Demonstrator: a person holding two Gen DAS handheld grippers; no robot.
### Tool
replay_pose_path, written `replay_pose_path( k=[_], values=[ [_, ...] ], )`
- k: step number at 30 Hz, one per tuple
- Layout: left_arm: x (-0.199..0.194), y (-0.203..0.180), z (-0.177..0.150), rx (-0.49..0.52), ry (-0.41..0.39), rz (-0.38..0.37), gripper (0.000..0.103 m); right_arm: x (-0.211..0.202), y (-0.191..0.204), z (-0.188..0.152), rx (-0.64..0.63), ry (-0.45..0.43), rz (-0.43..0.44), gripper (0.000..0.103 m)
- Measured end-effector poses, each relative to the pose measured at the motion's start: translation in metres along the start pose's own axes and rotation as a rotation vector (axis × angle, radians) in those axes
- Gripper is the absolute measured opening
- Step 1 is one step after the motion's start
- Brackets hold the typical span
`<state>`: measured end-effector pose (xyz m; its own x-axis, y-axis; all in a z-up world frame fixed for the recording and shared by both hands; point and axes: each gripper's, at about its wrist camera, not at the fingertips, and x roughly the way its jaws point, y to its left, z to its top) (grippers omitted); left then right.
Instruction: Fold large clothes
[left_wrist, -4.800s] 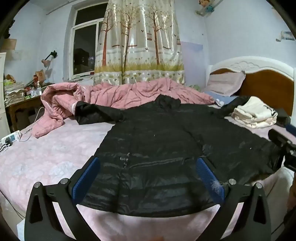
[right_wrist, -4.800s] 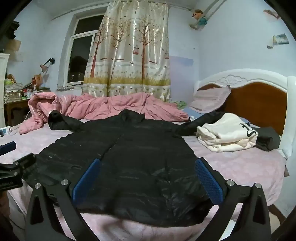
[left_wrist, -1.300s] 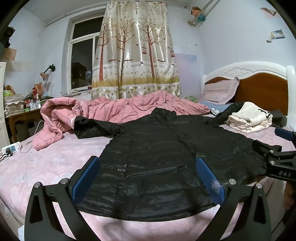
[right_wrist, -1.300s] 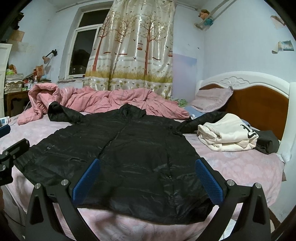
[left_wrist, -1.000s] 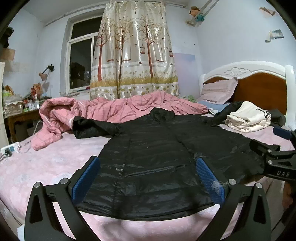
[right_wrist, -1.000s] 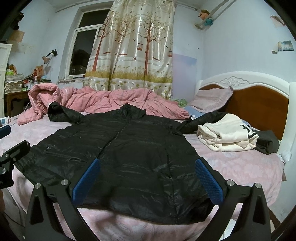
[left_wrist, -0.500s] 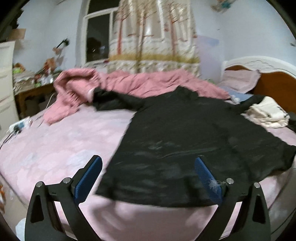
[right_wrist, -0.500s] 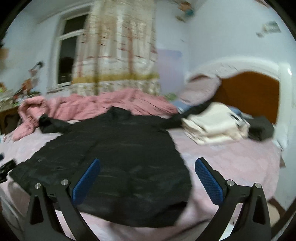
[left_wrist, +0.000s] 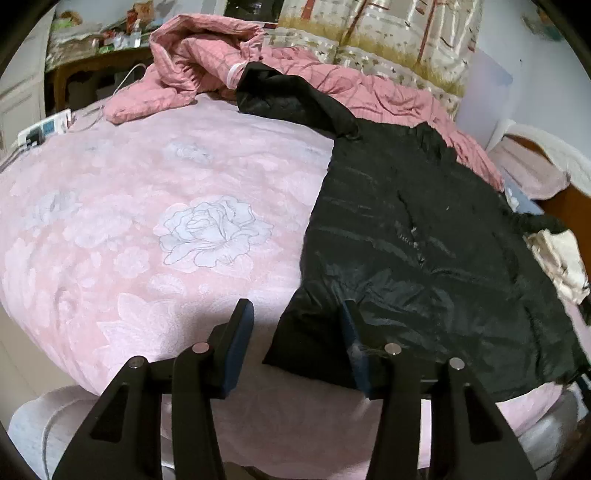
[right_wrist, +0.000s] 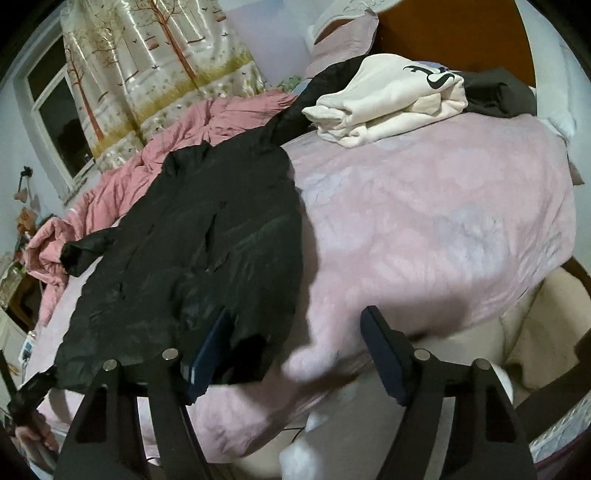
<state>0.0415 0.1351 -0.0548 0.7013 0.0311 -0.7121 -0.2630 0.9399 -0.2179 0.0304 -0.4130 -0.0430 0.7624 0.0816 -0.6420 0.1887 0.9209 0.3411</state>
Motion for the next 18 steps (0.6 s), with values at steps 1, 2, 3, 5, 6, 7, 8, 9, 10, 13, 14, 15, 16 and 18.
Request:
replay_pose_path(
  k=[1, 2, 3, 5, 6, 7, 8, 9, 10, 13, 14, 15, 16, 18],
  values=[
    [0.001, -0.001, 0.0, 0.007, 0.0, 0.006, 0.049, -0.001, 0.002, -0.001, -0.017, -0.003, 0.019, 0.075],
    [0.001, -0.002, 0.0, 0.013, -0.002, 0.012, 0.049, -0.002, 0.006, -0.002, -0.049, -0.006, 0.03, 0.073],
    [0.001, -0.003, 0.0, 0.019, -0.004, 0.015, 0.047, -0.003, 0.015, -0.005, -0.071, -0.007, 0.027, 0.061],
    [0.002, -0.003, 0.0, 0.031, -0.009, 0.016, 0.037, 0.002, 0.022, -0.005, -0.12, -0.004, 0.0, 0.029],
    [0.0, -0.003, 0.0, 0.031, -0.016, 0.011, 0.014, 0.005, 0.027, -0.008, -0.127, 0.005, -0.014, 0.007],
    [-0.002, -0.002, 0.001, 0.024, -0.024, -0.004, 0.004, 0.006, 0.027, -0.008, -0.121, 0.006, -0.015, 0.005],
    [-0.007, -0.002, 0.002, 0.019, -0.041, -0.016, 0.003, 0.003, 0.025, -0.007, -0.103, -0.02, -0.004, 0.005],
    [-0.014, -0.003, 0.004, 0.021, -0.071, -0.008, 0.003, -0.003, 0.032, -0.007, -0.093, -0.046, 0.003, 0.005],
    [-0.024, -0.004, 0.008, 0.025, -0.108, -0.007, 0.003, -0.013, 0.033, -0.003, -0.091, -0.103, 0.009, 0.004],
    [-0.047, -0.011, 0.031, 0.048, -0.187, -0.023, 0.003, -0.029, 0.052, 0.017, -0.16, -0.215, -0.021, 0.004],
    [-0.049, -0.016, 0.042, 0.066, -0.202, -0.019, 0.003, -0.03, 0.06, 0.028, -0.187, -0.238, -0.033, 0.004],
    [-0.049, -0.02, 0.052, 0.085, -0.214, -0.009, 0.004, -0.03, 0.066, 0.035, -0.2, -0.252, -0.038, 0.004],
    [-0.046, -0.027, 0.066, 0.105, -0.221, 0.004, 0.004, -0.028, 0.076, 0.046, -0.224, -0.283, -0.049, 0.004],
    [-0.033, -0.039, 0.089, 0.135, -0.216, 0.028, 0.004, -0.017, 0.093, 0.067, -0.267, -0.318, -0.088, 0.004]
  ],
)
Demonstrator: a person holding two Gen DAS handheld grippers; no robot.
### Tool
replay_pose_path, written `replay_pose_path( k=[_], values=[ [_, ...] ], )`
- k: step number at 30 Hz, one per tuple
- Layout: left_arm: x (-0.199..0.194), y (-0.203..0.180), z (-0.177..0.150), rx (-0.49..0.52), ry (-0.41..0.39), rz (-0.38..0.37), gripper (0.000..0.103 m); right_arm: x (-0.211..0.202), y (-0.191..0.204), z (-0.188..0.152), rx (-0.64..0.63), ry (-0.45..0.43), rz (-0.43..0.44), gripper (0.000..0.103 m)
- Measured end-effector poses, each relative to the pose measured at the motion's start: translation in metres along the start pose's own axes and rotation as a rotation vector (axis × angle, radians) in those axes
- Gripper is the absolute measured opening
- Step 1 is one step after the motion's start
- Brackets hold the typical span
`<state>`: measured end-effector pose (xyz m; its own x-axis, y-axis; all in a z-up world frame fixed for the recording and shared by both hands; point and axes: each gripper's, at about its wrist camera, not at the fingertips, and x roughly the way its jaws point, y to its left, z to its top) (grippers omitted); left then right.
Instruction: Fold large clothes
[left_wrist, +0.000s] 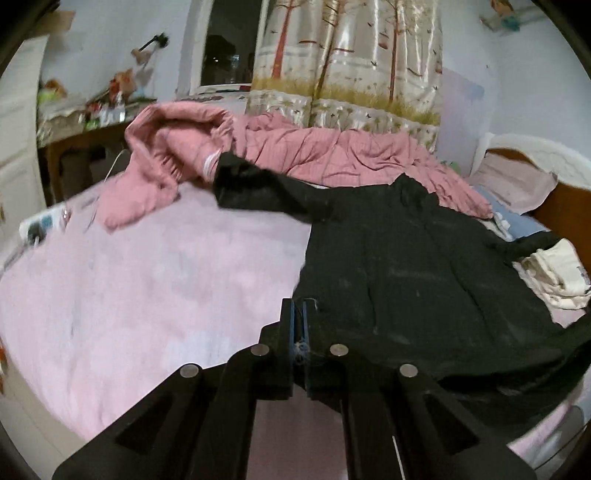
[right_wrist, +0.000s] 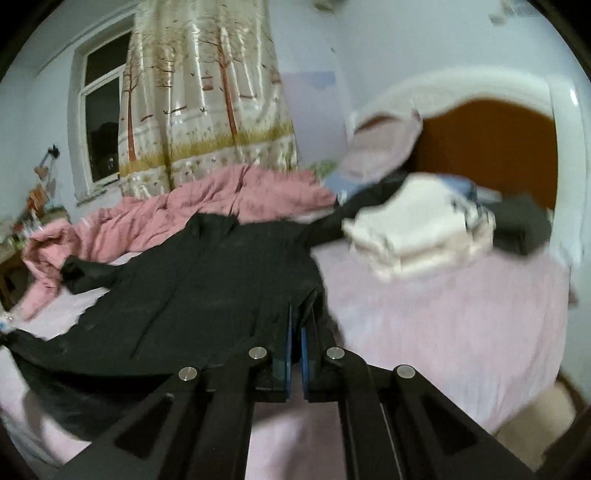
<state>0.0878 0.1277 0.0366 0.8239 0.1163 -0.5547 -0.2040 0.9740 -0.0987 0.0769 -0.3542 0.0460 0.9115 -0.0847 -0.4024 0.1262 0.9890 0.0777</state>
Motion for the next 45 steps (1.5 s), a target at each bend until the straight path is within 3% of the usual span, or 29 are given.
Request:
replay_pose_path(
  k=[3, 6, 10, 14, 17, 18, 19, 20, 21, 22, 24, 26, 28, 29, 30, 32, 34, 36, 38, 41, 43, 45],
  values=[
    [0.042, -0.019, 0.026, 0.069, 0.018, 0.043, 0.004, 0.049, 0.018, 0.027, -0.016, -0.013, -0.041, 0.004],
    [0.097, -0.028, 0.038, 0.091, 0.094, 0.061, 0.004, 0.1, 0.034, 0.034, -0.053, 0.012, -0.1, 0.004],
    [0.163, -0.032, 0.027, 0.126, 0.175, 0.113, 0.006, 0.164, 0.047, 0.013, -0.116, 0.145, -0.143, 0.004],
    [0.191, -0.028, 0.02, 0.083, 0.223, 0.148, 0.008, 0.182, 0.038, 0.004, -0.085, 0.223, -0.15, 0.004],
    [0.179, -0.025, 0.032, 0.098, 0.153, 0.161, 0.018, 0.178, 0.029, 0.001, -0.053, 0.214, -0.171, 0.009],
    [0.171, -0.026, 0.035, 0.133, 0.122, 0.168, 0.03, 0.174, 0.027, 0.001, -0.063, 0.211, -0.19, 0.018],
    [0.163, -0.029, 0.038, 0.159, 0.086, 0.182, 0.047, 0.17, 0.03, 0.001, -0.079, 0.199, -0.216, 0.033],
    [0.148, -0.03, 0.04, 0.182, 0.027, 0.197, 0.056, 0.166, 0.027, 0.004, -0.085, 0.179, -0.235, 0.044],
    [0.136, -0.031, 0.04, 0.186, -0.016, 0.197, 0.068, 0.159, 0.025, 0.007, -0.076, 0.145, -0.24, 0.075],
    [0.12, -0.032, 0.04, 0.175, -0.06, 0.171, 0.071, 0.15, 0.019, 0.011, -0.047, 0.102, -0.24, 0.09],
    [0.097, -0.033, 0.037, 0.135, -0.094, 0.058, 0.071, 0.131, 0.01, 0.016, -0.006, 0.024, -0.272, 0.089],
    [0.082, -0.042, 0.027, 0.101, -0.103, -0.123, 0.071, 0.108, 0.011, 0.016, 0.0, -0.033, -0.323, 0.089],
    [0.082, -0.069, 0.014, 0.156, -0.049, -0.303, 0.07, 0.092, 0.017, 0.017, 0.022, -0.04, -0.224, 0.09],
    [0.084, -0.085, 0.007, 0.207, -0.022, -0.334, 0.068, 0.088, 0.025, 0.016, 0.027, -0.013, -0.099, 0.089],
    [0.088, -0.102, 0.0, 0.268, 0.002, -0.324, 0.065, 0.09, 0.034, 0.015, 0.017, 0.026, 0.02, 0.089],
    [0.101, -0.132, -0.014, 0.393, 0.038, -0.217, 0.06, 0.1, 0.065, 0.006, -0.063, 0.143, 0.25, 0.089],
    [0.12, -0.143, -0.022, 0.425, 0.082, -0.13, 0.055, 0.115, 0.095, -0.01, -0.18, 0.272, 0.321, 0.089],
    [0.143, -0.142, -0.023, 0.394, 0.137, -0.059, 0.054, 0.127, 0.116, -0.028, -0.285, 0.326, 0.259, 0.089],
    [0.155, -0.131, -0.015, 0.318, 0.163, -0.03, 0.051, 0.146, 0.126, -0.04, -0.382, 0.369, 0.139, 0.089],
    [0.167, -0.104, -0.008, 0.185, 0.182, 0.07, 0.05, 0.163, 0.112, -0.033, -0.298, 0.387, 0.03, 0.089],
    [0.17, -0.087, -0.008, 0.106, 0.207, 0.035, 0.05, 0.173, 0.094, -0.026, -0.228, 0.399, -0.068, 0.089],
    [0.17, -0.081, -0.007, 0.099, 0.2, 0.038, 0.05, 0.18, 0.079, -0.021, -0.141, 0.417, -0.092, 0.089]
  ],
)
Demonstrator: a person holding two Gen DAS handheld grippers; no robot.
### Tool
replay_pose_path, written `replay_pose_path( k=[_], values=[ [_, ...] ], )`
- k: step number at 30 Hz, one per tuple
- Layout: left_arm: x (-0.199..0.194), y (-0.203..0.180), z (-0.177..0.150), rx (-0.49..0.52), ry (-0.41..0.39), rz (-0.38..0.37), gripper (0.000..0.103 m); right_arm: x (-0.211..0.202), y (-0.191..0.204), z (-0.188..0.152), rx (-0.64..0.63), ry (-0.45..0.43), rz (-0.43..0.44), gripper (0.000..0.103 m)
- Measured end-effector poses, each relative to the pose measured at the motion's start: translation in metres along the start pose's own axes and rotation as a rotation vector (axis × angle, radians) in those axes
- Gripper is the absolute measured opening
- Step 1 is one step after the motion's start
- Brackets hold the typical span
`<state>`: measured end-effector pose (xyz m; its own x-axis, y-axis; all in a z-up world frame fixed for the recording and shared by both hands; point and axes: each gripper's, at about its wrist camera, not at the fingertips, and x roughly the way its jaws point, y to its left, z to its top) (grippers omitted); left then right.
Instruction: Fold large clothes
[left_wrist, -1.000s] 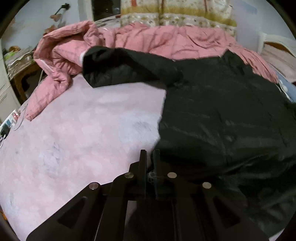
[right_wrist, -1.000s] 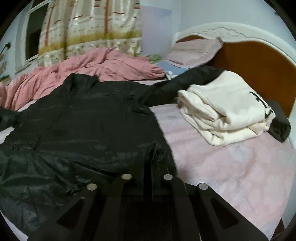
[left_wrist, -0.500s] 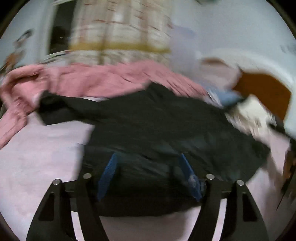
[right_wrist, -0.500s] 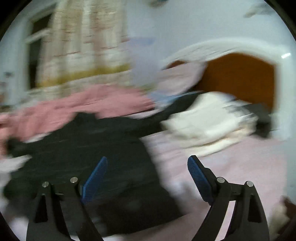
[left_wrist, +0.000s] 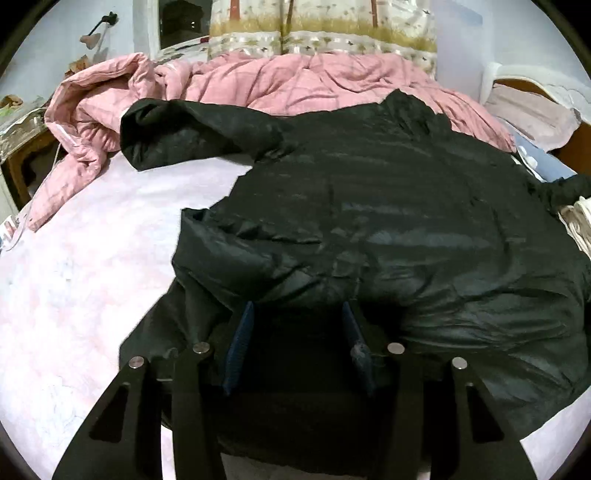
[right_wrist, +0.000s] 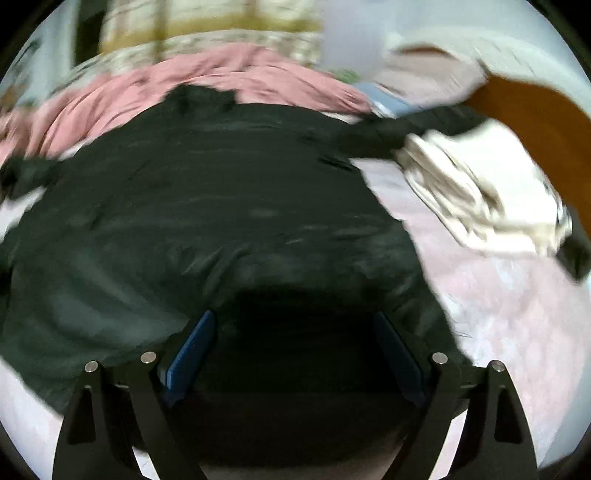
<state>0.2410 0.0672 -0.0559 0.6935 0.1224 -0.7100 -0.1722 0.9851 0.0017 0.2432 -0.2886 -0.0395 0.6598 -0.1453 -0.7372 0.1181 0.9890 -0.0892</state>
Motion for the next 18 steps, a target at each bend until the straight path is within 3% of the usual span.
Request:
replay_pose_path(
  k=[4, 10, 12, 18],
  values=[
    [-0.004, -0.017, -0.004, 0.058, -0.029, 0.041, 0.049, 0.009, -0.01, 0.001, 0.109, 0.023, -0.005, 0.09],
    [-0.013, -0.036, -0.008, 0.092, -0.061, 0.057, 0.049, -0.006, 0.011, -0.011, 0.086, 0.002, -0.057, 0.091],
    [-0.015, -0.034, -0.009, 0.086, -0.075, 0.056, 0.053, 0.0, -0.012, -0.011, 0.098, 0.009, -0.036, 0.092],
    [-0.018, -0.038, -0.01, 0.108, -0.093, 0.111, 0.057, 0.013, -0.031, -0.001, 0.126, 0.017, 0.007, 0.092]
  ],
)
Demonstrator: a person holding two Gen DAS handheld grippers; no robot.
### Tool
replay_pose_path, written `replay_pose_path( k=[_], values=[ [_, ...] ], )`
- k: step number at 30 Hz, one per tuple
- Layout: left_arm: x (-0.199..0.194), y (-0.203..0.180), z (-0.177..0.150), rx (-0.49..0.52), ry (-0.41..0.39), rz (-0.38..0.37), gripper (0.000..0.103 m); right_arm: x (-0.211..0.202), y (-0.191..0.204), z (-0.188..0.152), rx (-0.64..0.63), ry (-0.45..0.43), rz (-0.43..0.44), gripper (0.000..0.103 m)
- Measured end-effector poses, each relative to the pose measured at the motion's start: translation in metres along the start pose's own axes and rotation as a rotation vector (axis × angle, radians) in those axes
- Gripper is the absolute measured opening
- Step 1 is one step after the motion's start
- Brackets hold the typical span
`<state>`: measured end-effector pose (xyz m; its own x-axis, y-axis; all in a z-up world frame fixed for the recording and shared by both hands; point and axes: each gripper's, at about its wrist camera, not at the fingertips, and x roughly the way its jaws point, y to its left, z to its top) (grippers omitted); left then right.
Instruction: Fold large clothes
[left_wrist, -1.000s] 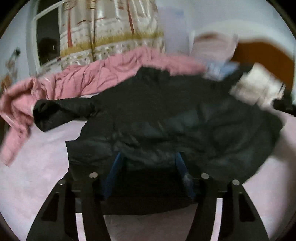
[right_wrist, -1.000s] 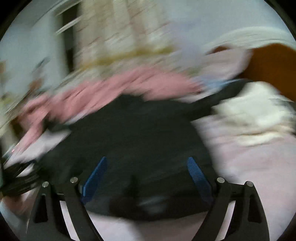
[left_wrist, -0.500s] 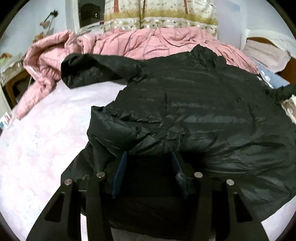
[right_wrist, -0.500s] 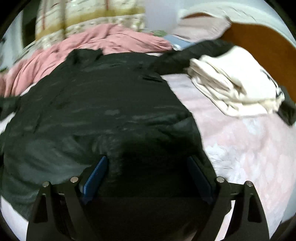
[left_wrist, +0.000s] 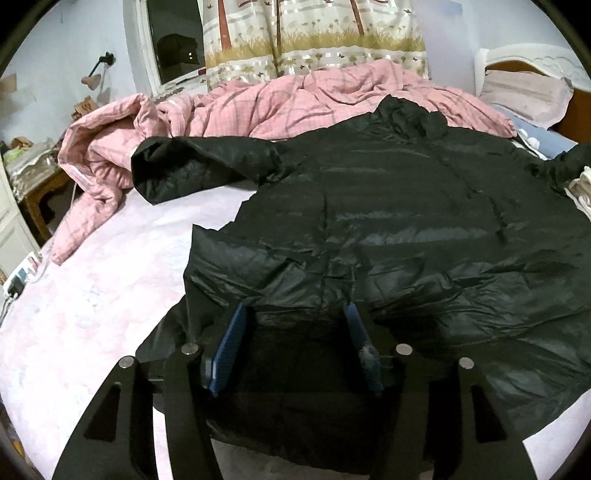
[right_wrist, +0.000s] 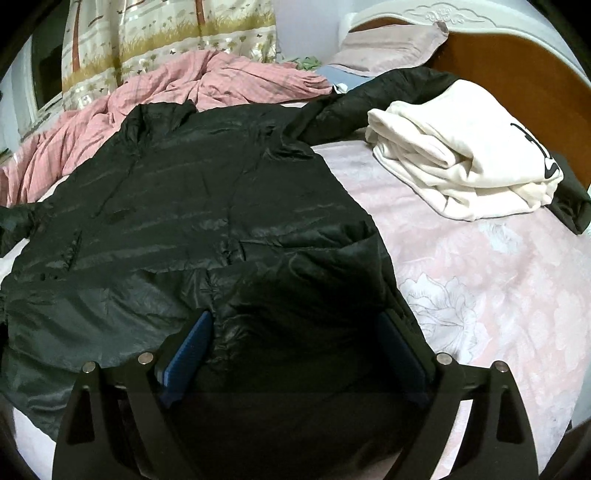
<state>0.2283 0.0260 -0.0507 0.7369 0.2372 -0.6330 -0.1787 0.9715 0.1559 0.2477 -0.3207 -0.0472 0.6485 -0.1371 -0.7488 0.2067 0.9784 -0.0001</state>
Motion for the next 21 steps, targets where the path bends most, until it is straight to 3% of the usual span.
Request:
replay_pose_path(
  k=[3, 6, 10, 14, 19, 21],
  values=[
    [-0.005, 0.001, 0.0, -0.002, -0.024, -0.011, 0.06, -0.008, 0.003, -0.001, -0.051, -0.023, -0.011, 0.092],
    [-0.012, 0.003, 0.0, -0.008, -0.06, -0.026, 0.06, -0.025, 0.004, -0.004, -0.082, -0.102, -0.04, 0.092],
    [-0.027, 0.001, 0.001, 0.01, -0.105, -0.053, 0.069, -0.043, -0.005, -0.004, -0.06, -0.191, -0.064, 0.092],
    [-0.044, 0.001, -0.002, 0.041, -0.12, -0.09, 0.073, -0.055, -0.016, -0.009, -0.012, -0.223, -0.097, 0.092],
    [-0.079, 0.014, 0.003, 0.013, -0.217, -0.108, 0.1, -0.086, -0.016, -0.02, -0.026, -0.371, -0.119, 0.093],
    [-0.092, 0.02, 0.003, 0.006, -0.263, -0.108, 0.103, -0.097, -0.015, -0.022, -0.036, -0.419, -0.09, 0.102]
  ],
)
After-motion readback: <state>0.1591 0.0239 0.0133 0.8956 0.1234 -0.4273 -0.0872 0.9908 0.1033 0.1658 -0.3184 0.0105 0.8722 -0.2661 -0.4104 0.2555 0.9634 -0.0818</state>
